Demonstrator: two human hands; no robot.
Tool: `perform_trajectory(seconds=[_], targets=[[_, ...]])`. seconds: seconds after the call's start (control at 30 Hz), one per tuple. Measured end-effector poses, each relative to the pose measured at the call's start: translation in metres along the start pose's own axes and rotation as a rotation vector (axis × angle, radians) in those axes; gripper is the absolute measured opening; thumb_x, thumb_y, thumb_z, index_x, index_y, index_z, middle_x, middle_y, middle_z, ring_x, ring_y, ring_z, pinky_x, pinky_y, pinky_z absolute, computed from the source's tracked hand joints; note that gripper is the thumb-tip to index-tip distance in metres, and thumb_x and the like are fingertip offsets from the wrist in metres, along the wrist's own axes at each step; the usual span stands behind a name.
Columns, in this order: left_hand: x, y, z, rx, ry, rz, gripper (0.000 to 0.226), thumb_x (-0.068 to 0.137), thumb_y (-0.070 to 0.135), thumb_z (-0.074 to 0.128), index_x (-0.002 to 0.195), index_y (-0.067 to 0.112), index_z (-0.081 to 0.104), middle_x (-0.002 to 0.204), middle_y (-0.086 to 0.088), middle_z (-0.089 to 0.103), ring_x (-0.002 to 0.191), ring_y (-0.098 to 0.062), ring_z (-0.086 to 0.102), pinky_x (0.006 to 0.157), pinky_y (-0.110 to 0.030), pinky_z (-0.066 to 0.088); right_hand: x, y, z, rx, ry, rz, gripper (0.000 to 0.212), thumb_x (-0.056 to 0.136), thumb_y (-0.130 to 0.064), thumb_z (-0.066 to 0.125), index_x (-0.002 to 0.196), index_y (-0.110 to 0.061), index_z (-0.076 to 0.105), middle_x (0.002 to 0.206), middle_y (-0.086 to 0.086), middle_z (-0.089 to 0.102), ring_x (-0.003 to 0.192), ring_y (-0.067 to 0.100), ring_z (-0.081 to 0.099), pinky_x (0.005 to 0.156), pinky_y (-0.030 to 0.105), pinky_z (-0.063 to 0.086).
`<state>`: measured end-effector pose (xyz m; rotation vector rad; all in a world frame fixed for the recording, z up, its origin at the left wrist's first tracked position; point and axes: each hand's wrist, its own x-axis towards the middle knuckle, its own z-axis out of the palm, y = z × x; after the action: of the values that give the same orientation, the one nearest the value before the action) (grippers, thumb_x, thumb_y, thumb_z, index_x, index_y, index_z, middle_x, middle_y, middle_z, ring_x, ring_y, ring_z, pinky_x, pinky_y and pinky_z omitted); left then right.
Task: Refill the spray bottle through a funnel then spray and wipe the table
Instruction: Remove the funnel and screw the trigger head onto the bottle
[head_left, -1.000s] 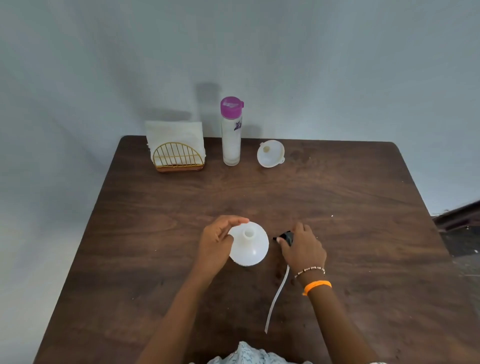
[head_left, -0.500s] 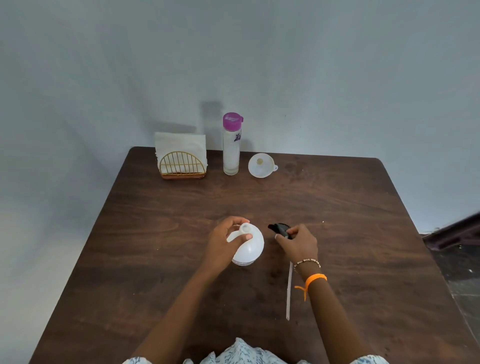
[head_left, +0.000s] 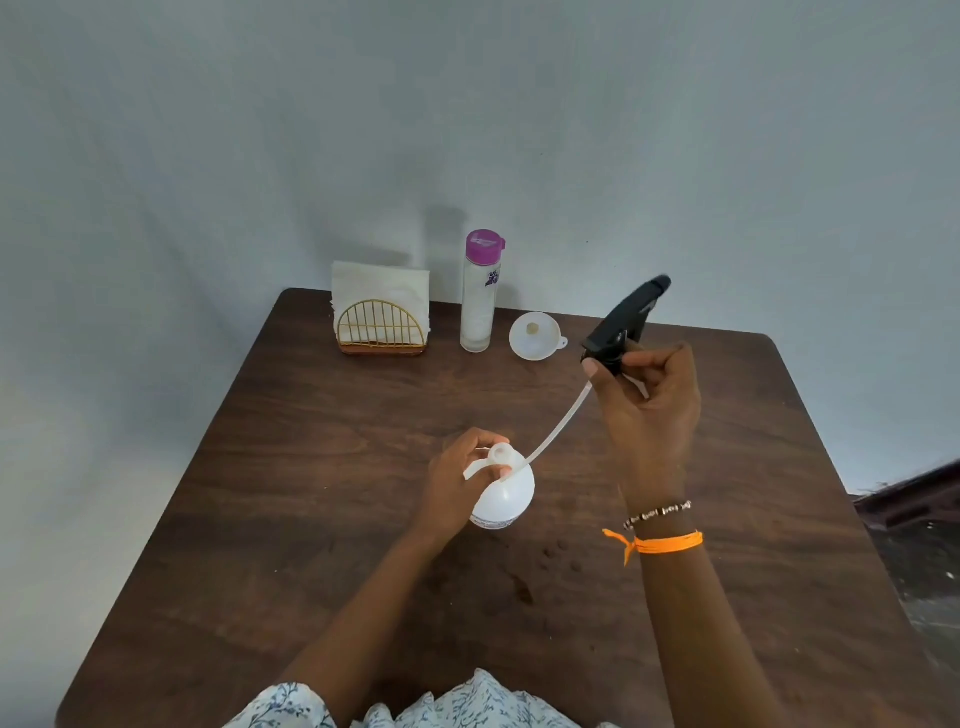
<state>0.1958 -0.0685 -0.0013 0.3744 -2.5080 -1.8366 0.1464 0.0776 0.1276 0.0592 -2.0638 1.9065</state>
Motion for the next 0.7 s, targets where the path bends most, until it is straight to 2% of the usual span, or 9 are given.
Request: perform_trajectory(seconds=[0.07, 0.2, 0.33, 0.4, 0.47, 0.6, 0.7], targets=[[-0.001, 0.0, 0.0, 0.009, 0.006, 0.003, 0.023, 0.08, 0.028, 0.068, 0.1, 0.03, 0.057, 0.109, 0.012, 0.061, 0.1, -0.011, 0.058, 0.072, -0.012, 0.046, -0.001, -0.007, 0.002, 0.003, -0.018, -0.061, 0.038, 0.071, 0.0, 0.075, 0.075, -0.022, 0.044, 0.087, -0.009, 0.061, 0.082, -0.009, 0.062, 0.07, 0.009, 0.049], [-0.001, -0.001, 0.001, -0.002, 0.002, 0.001, 0.032, 0.071, 0.041, 0.063, 0.101, 0.031, 0.057, 0.112, 0.009, 0.063, 0.101, -0.014, 0.058, 0.075, -0.017, 0.048, -0.003, -0.014, 0.007, -0.031, -0.056, -0.147, 0.041, 0.072, -0.001, 0.075, 0.077, -0.028, 0.043, 0.091, -0.009, 0.063, 0.088, -0.004, 0.063, 0.078, 0.016, 0.051], [0.0, -0.001, 0.0, 0.014, 0.0, -0.001, 0.028, 0.077, 0.036, 0.067, 0.103, 0.031, 0.056, 0.114, 0.01, 0.061, 0.103, -0.015, 0.058, 0.077, -0.017, 0.048, -0.005, -0.015, 0.012, -0.077, -0.093, -0.199, 0.043, 0.072, -0.002, 0.074, 0.079, -0.03, 0.042, 0.093, -0.008, 0.063, 0.091, 0.0, 0.063, 0.081, 0.015, 0.05], [0.0, -0.001, 0.0, 0.029, 0.001, -0.001, 0.025, 0.08, 0.031, 0.067, 0.102, 0.032, 0.054, 0.113, 0.013, 0.059, 0.103, -0.013, 0.057, 0.076, -0.014, 0.047, -0.007, -0.013, 0.012, -0.072, -0.125, -0.179, 0.044, 0.072, -0.001, 0.074, 0.08, -0.03, 0.042, 0.093, -0.007, 0.062, 0.094, 0.007, 0.064, 0.082, 0.021, 0.052], [0.001, -0.002, -0.001, 0.035, -0.005, -0.005, 0.025, 0.081, 0.031, 0.067, 0.101, 0.033, 0.053, 0.112, 0.014, 0.057, 0.102, -0.013, 0.056, 0.076, -0.013, 0.046, -0.009, -0.007, 0.012, -0.071, -0.17, -0.148, 0.044, 0.071, 0.001, 0.074, 0.08, -0.029, 0.042, 0.097, 0.0, 0.063, 0.096, 0.009, 0.064, 0.082, 0.02, 0.052], [0.002, -0.003, 0.001, 0.034, 0.036, -0.015, 0.029, 0.071, 0.049, 0.065, 0.095, 0.036, 0.054, 0.102, 0.019, 0.059, 0.098, -0.014, 0.059, 0.071, -0.008, 0.043, -0.02, 0.017, 0.013, -0.033, -0.316, 0.0, 0.039, 0.071, 0.005, 0.072, 0.086, -0.019, 0.046, 0.101, 0.011, 0.066, 0.093, 0.01, 0.066, 0.079, 0.018, 0.052], [0.001, -0.001, 0.002, 0.014, 0.054, -0.018, 0.023, 0.077, 0.039, 0.067, 0.095, 0.037, 0.053, 0.097, 0.022, 0.056, 0.096, -0.008, 0.057, 0.07, -0.005, 0.04, -0.035, 0.042, 0.015, -0.015, -0.444, 0.156, 0.04, 0.07, -0.001, 0.075, 0.095, -0.021, 0.05, 0.099, 0.008, 0.068, 0.091, 0.014, 0.067, 0.082, 0.024, 0.055]])
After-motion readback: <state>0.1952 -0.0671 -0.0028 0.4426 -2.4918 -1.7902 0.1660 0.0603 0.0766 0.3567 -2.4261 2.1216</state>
